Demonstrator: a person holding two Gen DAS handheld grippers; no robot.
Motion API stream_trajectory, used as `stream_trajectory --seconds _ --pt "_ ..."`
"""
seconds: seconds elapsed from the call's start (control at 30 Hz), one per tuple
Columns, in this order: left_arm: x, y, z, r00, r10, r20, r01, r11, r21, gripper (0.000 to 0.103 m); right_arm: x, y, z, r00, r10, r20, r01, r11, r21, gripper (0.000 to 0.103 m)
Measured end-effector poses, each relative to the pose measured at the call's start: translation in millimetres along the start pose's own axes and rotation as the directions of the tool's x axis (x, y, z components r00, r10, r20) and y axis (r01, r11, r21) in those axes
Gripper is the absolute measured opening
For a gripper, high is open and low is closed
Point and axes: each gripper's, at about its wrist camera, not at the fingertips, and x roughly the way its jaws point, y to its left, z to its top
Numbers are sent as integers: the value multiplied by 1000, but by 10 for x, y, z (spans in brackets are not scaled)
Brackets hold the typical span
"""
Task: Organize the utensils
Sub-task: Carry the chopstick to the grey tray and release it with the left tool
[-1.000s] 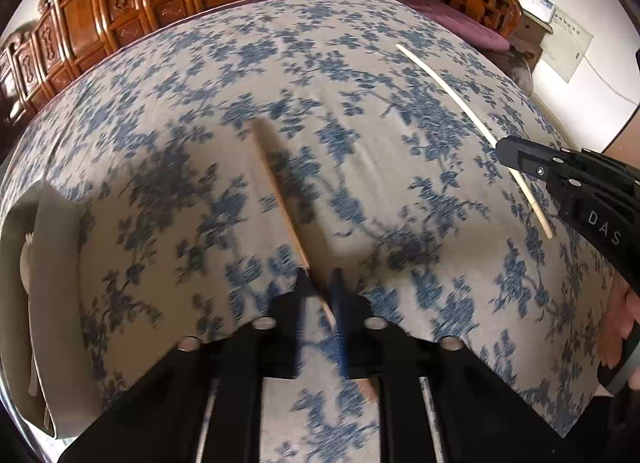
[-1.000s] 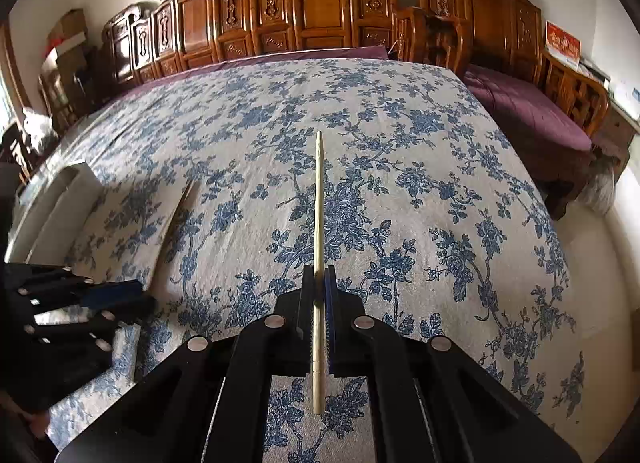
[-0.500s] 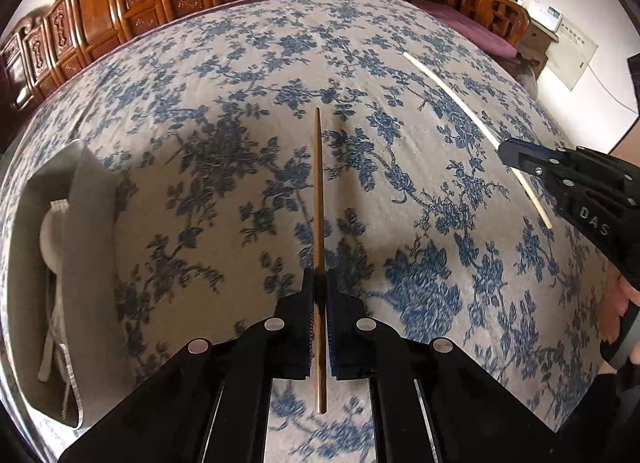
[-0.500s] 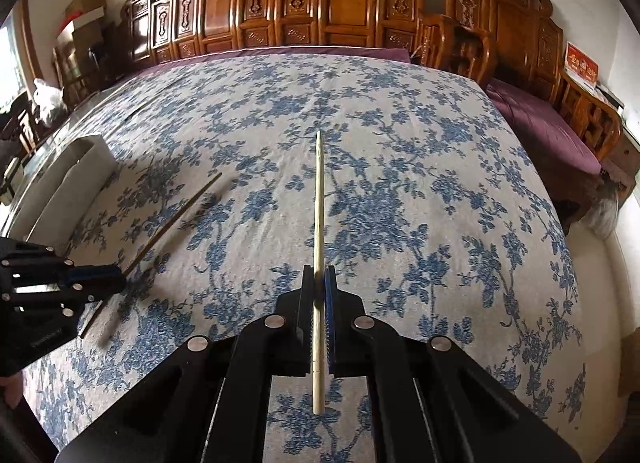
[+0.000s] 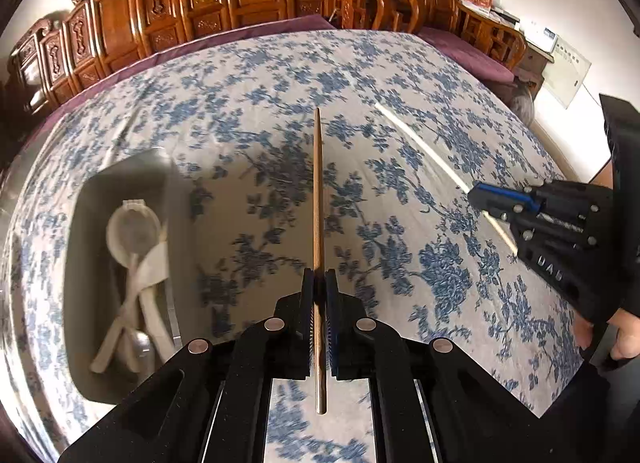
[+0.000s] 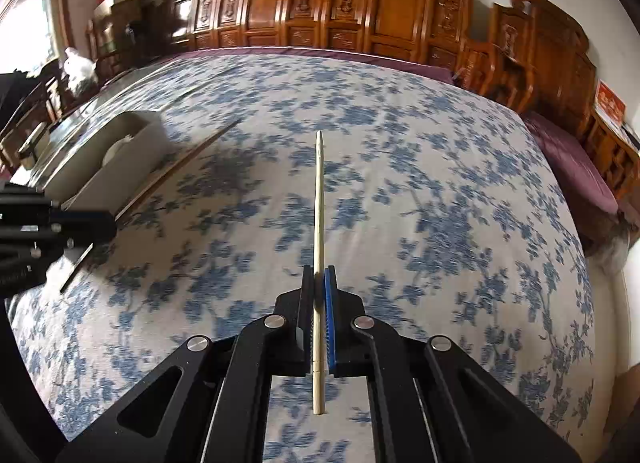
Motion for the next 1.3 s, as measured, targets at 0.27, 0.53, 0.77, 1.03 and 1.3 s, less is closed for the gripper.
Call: stream_trajectory --seconds 0.27,0.53,0.77,1.03,1.3 --pt "-252 304 -56 1000 14 23 -14 1000 -22 5 -86 260 52 996 86 16 -86 996 -2 6" --pt "-443 587 -108 998 43 44 -41 998 -49 5 -190 453 99 993 111 42 -110 994 -29 6" --pt "-524 847 -137 996 73 51 -69 994 -79 5 -245 583 126 990 131 58 -128 990 -52 6" --pt "-464 1139 -184 993 112 37 -107 987 -118 5 -319 704 148 982 175 72 -171 984 -54 6" --pt "-347 1372 -189 993 119 29 -113 981 -157 5 -310 823 135 981 180 69 -174 982 -78 6"
